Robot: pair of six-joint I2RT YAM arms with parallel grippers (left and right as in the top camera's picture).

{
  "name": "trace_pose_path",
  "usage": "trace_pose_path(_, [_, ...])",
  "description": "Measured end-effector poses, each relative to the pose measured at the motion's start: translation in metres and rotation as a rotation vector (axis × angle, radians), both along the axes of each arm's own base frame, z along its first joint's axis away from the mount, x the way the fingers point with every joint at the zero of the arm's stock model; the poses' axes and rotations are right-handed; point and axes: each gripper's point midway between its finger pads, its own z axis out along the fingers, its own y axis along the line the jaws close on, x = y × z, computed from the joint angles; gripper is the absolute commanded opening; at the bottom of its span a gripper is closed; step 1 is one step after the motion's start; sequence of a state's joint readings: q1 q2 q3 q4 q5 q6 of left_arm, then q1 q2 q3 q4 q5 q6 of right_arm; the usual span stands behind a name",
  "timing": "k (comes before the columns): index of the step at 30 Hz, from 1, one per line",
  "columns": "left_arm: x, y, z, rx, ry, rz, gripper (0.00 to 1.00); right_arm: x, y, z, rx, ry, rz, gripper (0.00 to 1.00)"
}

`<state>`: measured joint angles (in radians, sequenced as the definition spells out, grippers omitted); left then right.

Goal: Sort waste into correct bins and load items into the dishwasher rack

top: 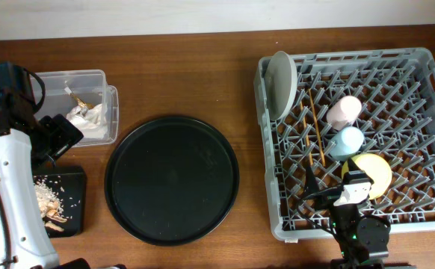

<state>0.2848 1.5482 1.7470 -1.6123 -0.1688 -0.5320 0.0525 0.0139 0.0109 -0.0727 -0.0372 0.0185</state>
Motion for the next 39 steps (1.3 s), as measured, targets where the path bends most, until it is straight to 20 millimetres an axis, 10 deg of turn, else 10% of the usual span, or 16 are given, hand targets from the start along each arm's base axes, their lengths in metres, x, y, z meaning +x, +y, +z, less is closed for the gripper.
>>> trace_pose_path(39, [-0.003,-0.001,-0.010,0.004,0.015,-0.034,0.99,0.000,-0.003,0.000,-0.020,0.000,-0.014,0.98])
